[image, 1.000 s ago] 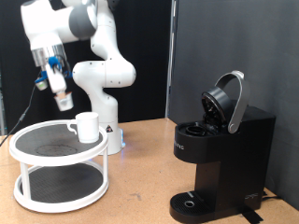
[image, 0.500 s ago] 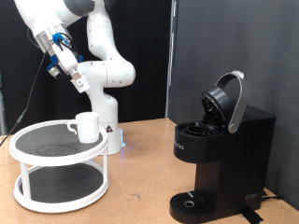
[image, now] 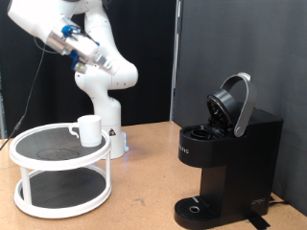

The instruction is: Make a cup of coffee with the keurig machine

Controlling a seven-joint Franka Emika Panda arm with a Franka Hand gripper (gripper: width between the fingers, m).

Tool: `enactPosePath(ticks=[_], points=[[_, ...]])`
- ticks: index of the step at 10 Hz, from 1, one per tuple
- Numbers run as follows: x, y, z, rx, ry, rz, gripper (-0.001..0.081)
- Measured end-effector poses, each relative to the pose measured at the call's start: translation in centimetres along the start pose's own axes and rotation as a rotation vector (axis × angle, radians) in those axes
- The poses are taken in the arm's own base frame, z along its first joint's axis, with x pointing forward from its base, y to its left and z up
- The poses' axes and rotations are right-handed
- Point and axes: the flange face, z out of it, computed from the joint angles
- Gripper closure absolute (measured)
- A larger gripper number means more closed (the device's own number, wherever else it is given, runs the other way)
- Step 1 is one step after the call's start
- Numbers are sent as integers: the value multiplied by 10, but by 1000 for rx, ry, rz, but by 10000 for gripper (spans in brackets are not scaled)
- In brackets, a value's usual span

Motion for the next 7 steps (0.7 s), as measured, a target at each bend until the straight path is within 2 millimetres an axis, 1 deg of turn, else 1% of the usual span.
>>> enactPosePath(ticks=[3,4,5,7], points=[[-26,4,38,15,64,-12,516],[-33,5,53,32,91,-9,516],[-36,3,62,52,107,-3,515],[-33,4,60,23,93,2,516]])
